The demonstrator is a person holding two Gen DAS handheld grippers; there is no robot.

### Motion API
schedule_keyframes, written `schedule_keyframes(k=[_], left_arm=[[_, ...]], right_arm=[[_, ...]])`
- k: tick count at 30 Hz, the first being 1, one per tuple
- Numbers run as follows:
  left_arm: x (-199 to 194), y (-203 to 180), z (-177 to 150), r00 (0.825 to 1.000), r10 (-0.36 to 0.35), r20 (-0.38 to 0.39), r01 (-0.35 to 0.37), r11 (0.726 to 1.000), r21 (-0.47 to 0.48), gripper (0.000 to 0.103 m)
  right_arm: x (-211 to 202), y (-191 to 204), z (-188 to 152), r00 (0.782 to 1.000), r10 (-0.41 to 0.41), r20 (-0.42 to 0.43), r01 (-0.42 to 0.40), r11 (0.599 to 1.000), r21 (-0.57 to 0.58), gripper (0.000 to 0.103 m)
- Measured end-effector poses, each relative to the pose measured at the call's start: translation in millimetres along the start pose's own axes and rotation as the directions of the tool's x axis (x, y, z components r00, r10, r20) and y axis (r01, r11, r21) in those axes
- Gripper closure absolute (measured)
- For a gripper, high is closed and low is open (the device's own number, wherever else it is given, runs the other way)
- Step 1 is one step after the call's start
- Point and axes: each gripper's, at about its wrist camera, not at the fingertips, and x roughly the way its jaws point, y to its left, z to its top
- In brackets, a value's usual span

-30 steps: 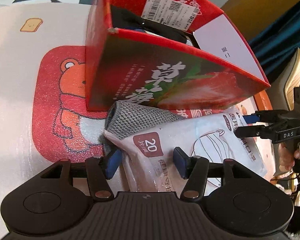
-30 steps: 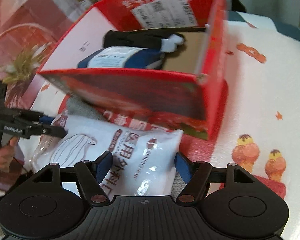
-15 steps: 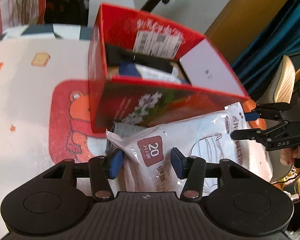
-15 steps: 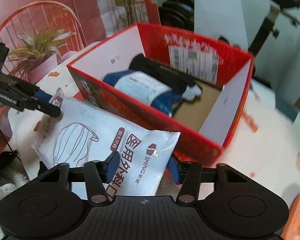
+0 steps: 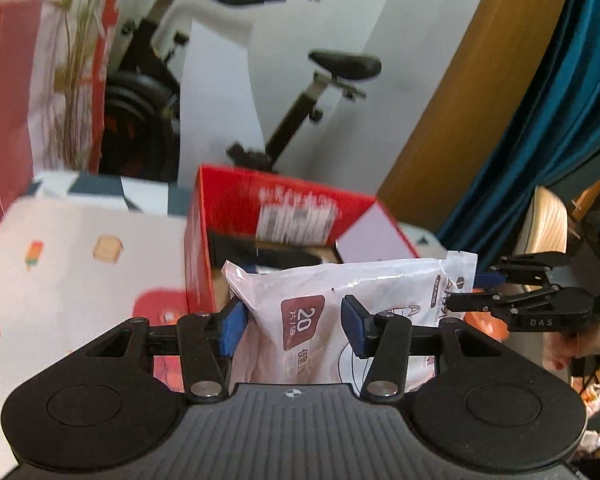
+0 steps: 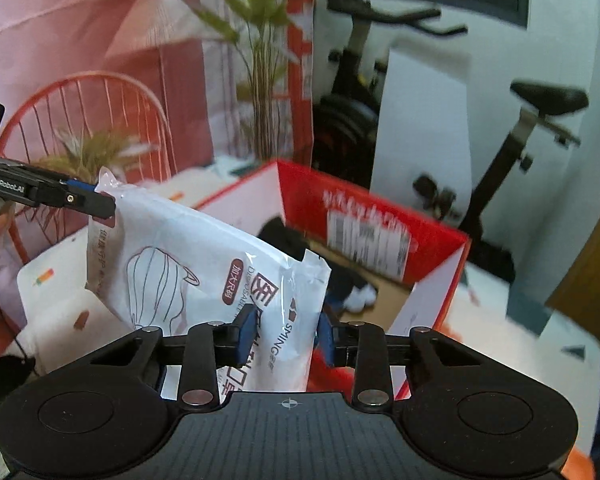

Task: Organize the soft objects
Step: 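Lift the white mask bag with both tools above the red box, then lower the mask bag into the red box and open both tools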

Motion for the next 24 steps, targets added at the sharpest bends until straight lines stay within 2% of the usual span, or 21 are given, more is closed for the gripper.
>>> schedule_keyframes(k=[4, 13, 18, 24], left_arm=[[-1.6, -6.1, 13.8, 0.999, 0.024, 0.049, -0.023, 1.0, -0.008, 0.054], [-3.9, -15.3, 43.1, 0.989, 0.032, 0.147, -0.03, 0.999, -0.01, 0.054], [0.0, -23.3, 57.4, 0.982, 0.043, 0.185, -0.047, 0.999, 0.021, 0.054], [10.8, -24.5, 66.3, 0.975, 0.042, 0.216, -0.044, 0.999, 0.006, 0.054]], right_arm=[[-8.7, -1.6, 14.4, 0.998, -0.025, 0.054, 0.026, 1.0, -0.015, 0.074], [-11.6, -14.8, 35.9, 0.988, -0.083, 0.132, 0.086, 0.996, -0.014, 0.074], [-8.5, -17.8, 43.7, 0.978, -0.137, 0.159, 0.139, 0.99, -0.004, 0.074], [-0.1, -25.1, 46.1, 0.959, -0.195, 0.207, 0.2, 0.98, -0.004, 0.074]])
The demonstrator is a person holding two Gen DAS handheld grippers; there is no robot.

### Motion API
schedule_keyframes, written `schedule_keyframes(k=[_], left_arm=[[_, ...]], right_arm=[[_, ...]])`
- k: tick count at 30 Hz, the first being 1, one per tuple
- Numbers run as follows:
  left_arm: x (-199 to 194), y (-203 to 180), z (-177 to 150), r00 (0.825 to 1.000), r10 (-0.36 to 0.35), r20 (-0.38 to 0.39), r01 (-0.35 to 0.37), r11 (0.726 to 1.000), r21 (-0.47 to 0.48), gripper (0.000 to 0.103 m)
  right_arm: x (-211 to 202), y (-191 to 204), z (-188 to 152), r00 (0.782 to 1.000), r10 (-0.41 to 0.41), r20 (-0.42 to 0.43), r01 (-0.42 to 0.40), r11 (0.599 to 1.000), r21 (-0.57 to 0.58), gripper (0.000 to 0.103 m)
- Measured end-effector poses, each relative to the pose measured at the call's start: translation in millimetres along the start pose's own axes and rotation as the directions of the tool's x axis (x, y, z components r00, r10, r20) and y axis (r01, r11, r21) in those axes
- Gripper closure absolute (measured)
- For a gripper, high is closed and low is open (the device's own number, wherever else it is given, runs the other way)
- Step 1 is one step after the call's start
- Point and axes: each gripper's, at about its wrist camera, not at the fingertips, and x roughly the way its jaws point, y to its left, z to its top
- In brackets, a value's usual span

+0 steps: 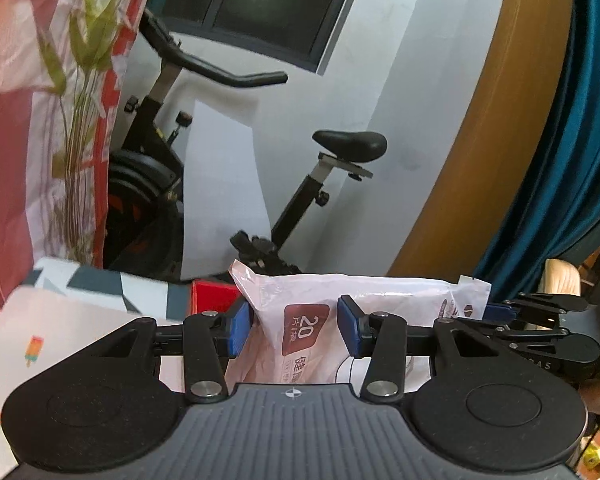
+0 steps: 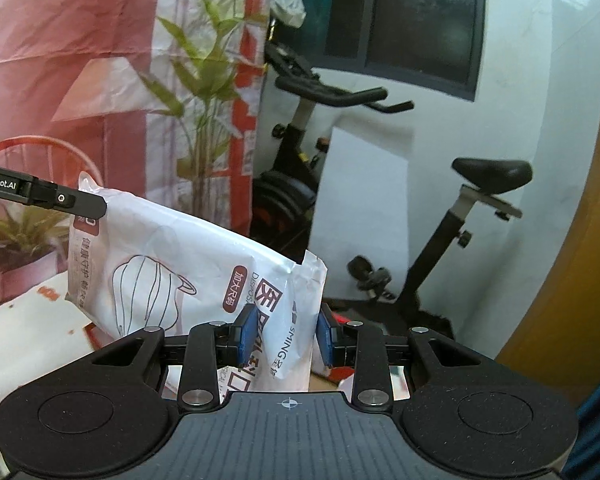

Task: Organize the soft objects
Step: 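Lower the mask bag into the red box and open both tools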

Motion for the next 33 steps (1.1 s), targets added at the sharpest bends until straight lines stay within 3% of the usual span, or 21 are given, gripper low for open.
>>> schedule_keyframes(k=[4, 11, 22, 26, 33], left_arm=[[14.2, -4.2, 5.6, 1.0, 0.009, 0.013, -0.009, 1.0, 0.013, 0.054], [54.4, 2.3, -11.7, 0.994, 0.029, -0.104, -0.027, 0.999, 0.023, 0.055], [85.7, 20.1, -32.9, 0.971, 0.065, -0.229, -0.059, 0.998, 0.031, 0.057], [97.4, 18.1, -37.5, 0.959, 0.086, -0.271, -0.075, 0.996, 0.051, 0.057], [109.9, 20.3, -49.2, 0.939, 0.11, -0.326, -0.088, 0.993, 0.082, 0.058]], right_arm=[[10.7, -3.2, -8.6, 0.999, -0.035, -0.002, 0.035, 0.999, -0.009, 0.074], [35.3, -11.8, -46.3, 0.994, -0.019, -0.104, 0.023, 0.999, 0.035, 0.074], [73.2, -20.4, -69.4, 0.974, 0.055, -0.221, -0.02, 0.987, 0.157, 0.074], [89.9, -22.2, -79.4, 0.954, 0.063, -0.293, -0.01, 0.984, 0.179, 0.078], [93.6, -23.2, -82.9, 0.95, 0.078, -0.304, -0.02, 0.982, 0.189, 0.08]])
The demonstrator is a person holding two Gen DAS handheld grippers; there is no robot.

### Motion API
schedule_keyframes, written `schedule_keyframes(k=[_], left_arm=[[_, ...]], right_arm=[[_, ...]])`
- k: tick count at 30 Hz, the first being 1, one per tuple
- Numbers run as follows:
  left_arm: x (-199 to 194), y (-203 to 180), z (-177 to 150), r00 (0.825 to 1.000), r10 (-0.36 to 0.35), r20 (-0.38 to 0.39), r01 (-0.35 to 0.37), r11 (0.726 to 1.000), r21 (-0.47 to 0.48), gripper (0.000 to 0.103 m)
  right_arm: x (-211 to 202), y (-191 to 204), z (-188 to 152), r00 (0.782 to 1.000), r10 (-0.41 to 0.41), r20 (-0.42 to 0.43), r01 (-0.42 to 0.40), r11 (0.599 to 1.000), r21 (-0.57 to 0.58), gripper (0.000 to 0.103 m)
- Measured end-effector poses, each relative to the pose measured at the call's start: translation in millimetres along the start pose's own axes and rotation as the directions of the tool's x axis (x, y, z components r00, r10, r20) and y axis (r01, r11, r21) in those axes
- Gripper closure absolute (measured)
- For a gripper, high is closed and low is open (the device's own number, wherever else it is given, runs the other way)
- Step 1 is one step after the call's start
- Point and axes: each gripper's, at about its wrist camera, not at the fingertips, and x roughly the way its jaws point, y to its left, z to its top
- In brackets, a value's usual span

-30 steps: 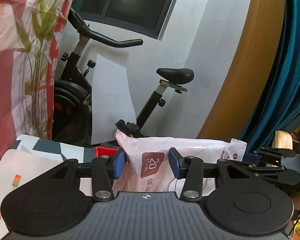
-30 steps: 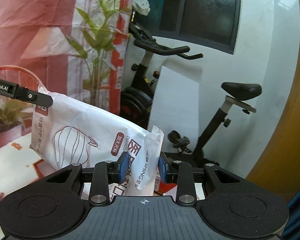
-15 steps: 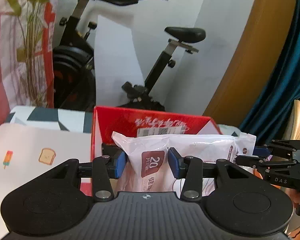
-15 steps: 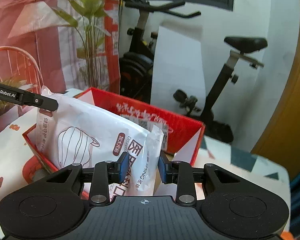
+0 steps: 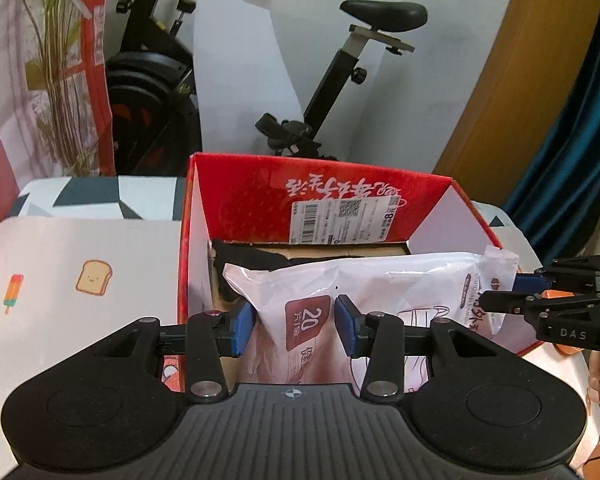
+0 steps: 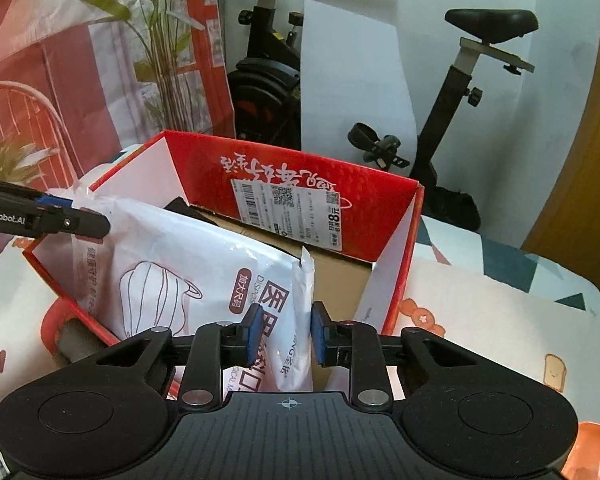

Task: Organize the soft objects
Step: 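Lower the mask bag into the red box and open both tools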

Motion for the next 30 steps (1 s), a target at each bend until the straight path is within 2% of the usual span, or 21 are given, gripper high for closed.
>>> schedule_keyframes(k=[8, 10, 14, 17, 22, 27, 30], left_arm=[[21.1, 4.5, -4.4, 0.995, 0.046, -0.085, -0.047, 0.999, -0.009, 0.061], [23.4, 1.3, -2.8, 0.994, 0.07, -0.088, -0.069, 0.997, 0.014, 0.061], [24.8, 4.5, 2.7, 0.992, 0.07, -0.104, -0.07, 0.998, 0.006, 0.061], [20.0, 10.1, 0.7, 0.995, 0.047, -0.087, -0.049, 0.998, -0.025, 0.061], [3.3, 10.8, 2.6, 0.999, 0.036, -0.04, -0.037, 0.999, -0.025, 0.061], [-14.1, 5.0, 13.7, 0.998, 0.046, 0.047, -0.046, 0.999, 0.008, 0.062], [-12.6, -0.5, 16.1, 0.998, 0.016, 0.054, -0.017, 1.0, 0.018, 0.069]], right_arm=[[11.2, 5.4, 9.4, 1.0, -0.012, -0.022, 0.012, 1.0, -0.022, 0.08], [14.9, 4.7, 12.7, 0.999, -0.021, -0.034, 0.02, 1.0, -0.024, 0.08], [20.6, 1.3, 15.4, 0.998, -0.028, -0.05, 0.028, 1.0, -0.003, 0.08], [25.3, -0.4, 15.8, 0.998, -0.029, -0.064, 0.029, 1.0, 0.006, 0.08], [38.0, 0.9, 20.4, 0.992, -0.049, -0.117, 0.049, 0.999, -0.005, 0.081], [53.6, 1.8, 24.4, 0.985, -0.084, -0.154, 0.082, 0.996, -0.018, 0.082], [59.2, 4.5, 27.0, 0.981, -0.08, -0.178, 0.08, 0.997, -0.009, 0.083]])
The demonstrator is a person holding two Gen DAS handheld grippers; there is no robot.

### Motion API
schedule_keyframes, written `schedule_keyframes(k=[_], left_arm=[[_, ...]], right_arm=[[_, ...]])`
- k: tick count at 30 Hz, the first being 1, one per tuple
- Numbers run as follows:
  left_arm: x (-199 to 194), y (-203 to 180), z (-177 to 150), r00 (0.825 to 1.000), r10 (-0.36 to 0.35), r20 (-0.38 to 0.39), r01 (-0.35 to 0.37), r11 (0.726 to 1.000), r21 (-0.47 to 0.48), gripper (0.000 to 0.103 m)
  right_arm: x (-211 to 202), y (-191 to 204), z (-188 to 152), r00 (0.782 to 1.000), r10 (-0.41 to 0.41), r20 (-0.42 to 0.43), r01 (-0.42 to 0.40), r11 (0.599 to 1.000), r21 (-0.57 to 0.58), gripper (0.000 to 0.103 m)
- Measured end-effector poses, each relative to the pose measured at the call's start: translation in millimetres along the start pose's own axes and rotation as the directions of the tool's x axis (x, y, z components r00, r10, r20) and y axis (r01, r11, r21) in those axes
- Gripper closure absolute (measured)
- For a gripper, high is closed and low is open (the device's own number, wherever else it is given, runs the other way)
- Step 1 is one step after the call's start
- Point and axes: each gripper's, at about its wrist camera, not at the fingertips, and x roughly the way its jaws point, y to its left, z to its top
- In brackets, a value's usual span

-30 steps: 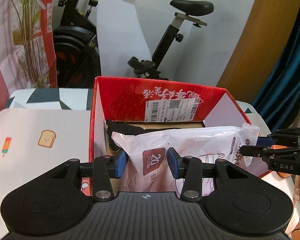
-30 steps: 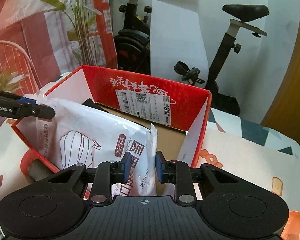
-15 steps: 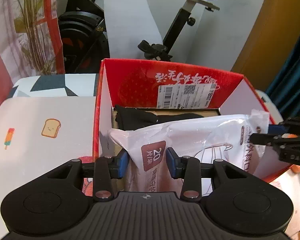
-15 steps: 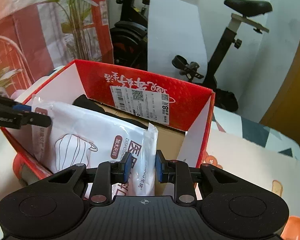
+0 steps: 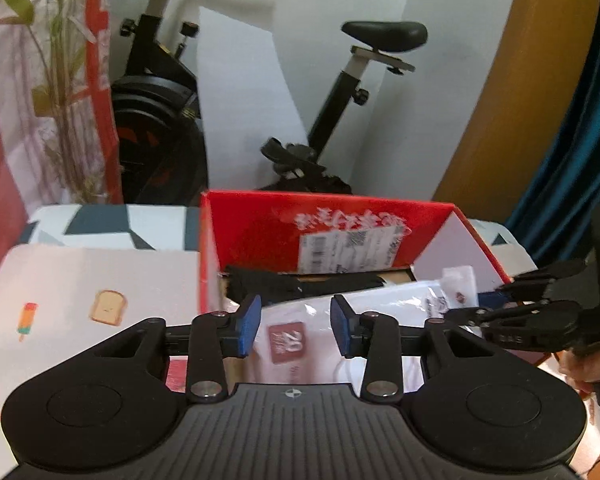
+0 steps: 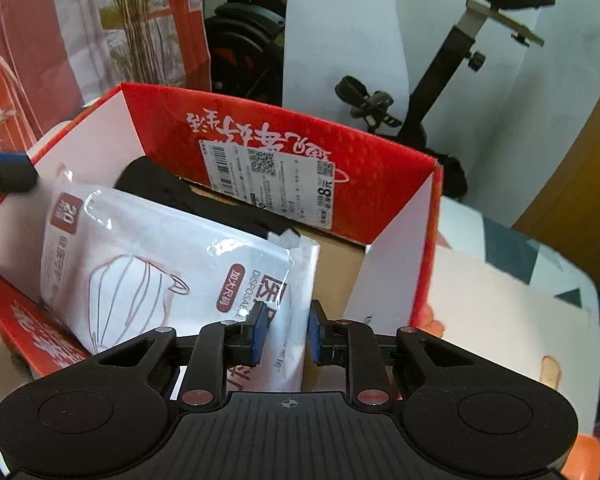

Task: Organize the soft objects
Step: 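Lower the mask bag into the red box and open both tools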

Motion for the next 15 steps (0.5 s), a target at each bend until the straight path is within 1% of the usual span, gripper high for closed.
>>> schedule_keyframes(k=[2, 4, 6, 9, 15], left_arm=[[9.8, -4.0, -2.2, 1.0, -0.014, -0.028, 0.014, 1.0, -0.004, 0.07], [16.8, -6.0, -4.8, 0.999, -0.011, -0.042, 0.011, 1.0, -0.01, 0.07], [19.6, -6.0, -6.6, 0.999, -0.011, -0.042, 0.01, 1.0, -0.014, 0.07], [17.9, -3.6, -7.9, 0.999, -0.003, -0.032, 0.003, 1.0, -0.018, 0.07], [13.2, 3.3, -5.7, 0.999, 0.033, -0.011, -0.033, 0.999, -0.016, 0.07]], right_arm=[[3.2, 2.4, 2.0, 1.0, -0.011, -0.016, 0.011, 1.0, -0.007, 0.083], [7.5, 6.1, 2.5, 0.999, -0.031, -0.027, 0.03, 0.999, -0.032, 0.083], [11.3, 9.2, 2.6, 0.998, -0.047, -0.038, 0.045, 0.998, -0.043, 0.084], [16.4, 10.0, 4.1, 0.997, -0.042, -0.059, 0.04, 0.998, -0.038, 0.084], [23.0, 15.4, 3.8, 0.995, -0.05, -0.083, 0.044, 0.997, -0.068, 0.084]])
